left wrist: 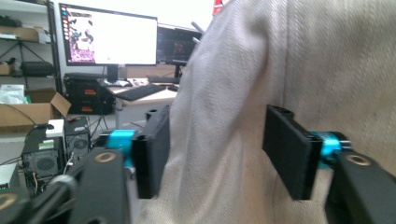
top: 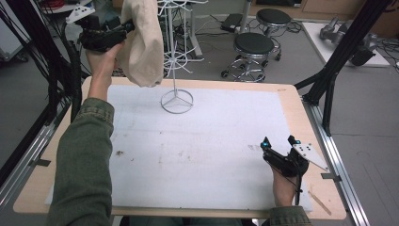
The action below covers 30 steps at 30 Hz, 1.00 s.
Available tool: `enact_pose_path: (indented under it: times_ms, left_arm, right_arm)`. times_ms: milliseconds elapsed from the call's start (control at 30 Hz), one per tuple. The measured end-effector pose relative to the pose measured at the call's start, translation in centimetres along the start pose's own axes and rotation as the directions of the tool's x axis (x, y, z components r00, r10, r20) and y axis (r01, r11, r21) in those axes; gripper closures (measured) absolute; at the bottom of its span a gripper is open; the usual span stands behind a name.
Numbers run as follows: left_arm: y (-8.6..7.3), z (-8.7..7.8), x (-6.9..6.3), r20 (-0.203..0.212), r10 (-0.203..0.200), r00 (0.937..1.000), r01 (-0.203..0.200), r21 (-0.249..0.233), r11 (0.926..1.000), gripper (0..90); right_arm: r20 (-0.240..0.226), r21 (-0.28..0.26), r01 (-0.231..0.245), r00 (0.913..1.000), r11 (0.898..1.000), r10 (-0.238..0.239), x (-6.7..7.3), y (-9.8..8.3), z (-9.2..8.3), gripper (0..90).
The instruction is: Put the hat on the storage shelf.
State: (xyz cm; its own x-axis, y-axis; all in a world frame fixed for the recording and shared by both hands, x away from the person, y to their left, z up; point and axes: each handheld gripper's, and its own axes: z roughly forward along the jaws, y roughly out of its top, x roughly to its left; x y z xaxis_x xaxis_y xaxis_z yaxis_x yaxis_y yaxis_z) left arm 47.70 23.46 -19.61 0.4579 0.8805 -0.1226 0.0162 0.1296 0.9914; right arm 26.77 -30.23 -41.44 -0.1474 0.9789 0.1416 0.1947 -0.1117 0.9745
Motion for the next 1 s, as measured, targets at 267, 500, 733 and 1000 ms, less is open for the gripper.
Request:
enact_pose_path:
  times_ms: [267,500,733,1000]
  left_arm:
    - [-0.8,-1.2,1.0,0.046,-0.055,0.9974,0.060,-0.118,0.9912,35.6]
    - [-1.0,-2.4,1.5,0.069,-0.079,0.9945,0.091,-0.193,0.9769,34.5]
    - [-0.9,-3.5,1.7,0.036,-0.072,0.9967,0.078,-0.215,0.9734,31.3]
    - [-1.6,-6.3,1.9,-0.043,-0.031,0.9986,0.021,-0.226,0.9739,28.4]
  right_arm:
    - [0.003,-0.013,-0.001,1.0000,1.000,0.001,-0.1,0.1,-0.1,6.1]
    - [0.003,-0.012,-0.001,1.0000,1.000,0.001,0.0,0.0,-0.1,6.1]
    - [0.003,-0.011,-0.003,1.0000,1.000,0.003,0.0,0.1,-0.2,6.1]
    - [-0.001,-0.012,-0.007,1.0000,1.000,0.007,0.0,0.0,-0.1,6.1]
